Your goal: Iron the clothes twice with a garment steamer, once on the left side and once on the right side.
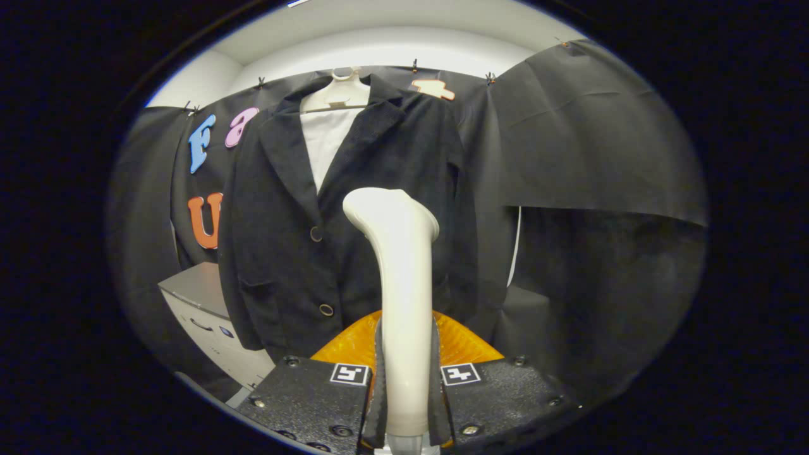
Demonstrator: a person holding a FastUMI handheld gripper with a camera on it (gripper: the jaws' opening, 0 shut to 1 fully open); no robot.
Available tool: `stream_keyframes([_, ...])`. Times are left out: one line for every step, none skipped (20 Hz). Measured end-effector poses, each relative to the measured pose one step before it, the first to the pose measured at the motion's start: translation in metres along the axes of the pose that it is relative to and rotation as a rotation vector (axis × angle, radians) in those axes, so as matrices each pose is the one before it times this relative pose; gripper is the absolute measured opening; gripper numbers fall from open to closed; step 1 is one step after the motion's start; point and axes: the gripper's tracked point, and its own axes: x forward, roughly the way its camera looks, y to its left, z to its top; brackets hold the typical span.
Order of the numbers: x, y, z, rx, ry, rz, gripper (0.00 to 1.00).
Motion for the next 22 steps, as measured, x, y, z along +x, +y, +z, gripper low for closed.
stream_keyframes([0.00071,-0.00036,-0.00693,-0.00212,0.01054,-0.00446,0.29])
stream_keyframes([-0.00089,-0.00098,-0.00611,0.0001,0.01255,-0.00391,0.29])
stream_keyframes([-0.00033,-0.00139,-0.00649,0.00489,0.01109,-0.00249,0.28])
stream_keyframes([-0.0005,-0.00052,-0.00525,0.00878,0.0099,-0.00466,0.28])
stream_keyframes([-0.00008,-0.00105,-0.00593,0.00447,0.00915,-0.00334,0.29])
stream_keyframes([-0.00134,-0.00144,-0.00571,0.00203,0.00685,-0.00616,0.29])
stream_keyframes([-0.0011,-0.00213,-0.00488,-0.00194,0.00262,-0.00396,0.28])
stream_keyframes([-0.00112,-0.00243,-0.00544,-0.00252,0.00511,-0.0059,0.28])
stream_keyframes([-0.00131,-0.00115,-0.00645,-0.00284,0.00826,-0.00298,0.28])
stream_keyframes([-0.00096,-0.00025,-0.00654,0.00109,0.01235,-0.00342,0.28])
stream_keyframes([-0.00023,0.00015,-0.00841,-0.00164,0.01357,-0.00101,0.28])
stream_keyframes([0.00042,-0.00001,-0.0087,-0.00356,0.01594,-0.0021,0.29])
stream_keyframes([0.00067,0.0,-0.00843,-0.0033,0.01436,-0.00038,0.29])
stream_keyframes([0.00081,-0.00043,-0.00731,-0.00148,0.01312,-0.00056,0.29])
stream_keyframes([0.00138,0.00048,-0.00872,-0.00105,0.01446,-0.00196,0.28])
stream_keyframes([0.00064,-0.00061,-0.00699,0.00137,0.01263,-0.00223,0.29])
stream_keyframes([0.0011,-0.00123,-0.00712,0.00181,0.01403,-0.00385,0.28])
stream_keyframes([0.00078,-0.00106,-0.00711,0.00339,0.01087,-0.00032,0.28])
stream_keyframes([0.00175,-0.00078,-0.00712,0.00116,0.01298,-0.00345,0.29])
stream_keyframes([0.00169,-0.00043,-0.00729,-0.00053,0.01062,-0.00317,0.29])
stream_keyframes([0.00194,-0.00016,-0.00664,-0.0011,0.01166,-0.00518,0.29])
stream_keyframes([0.00142,0.0,-0.00629,-0.00138,0.01066,-0.00271,0.29])
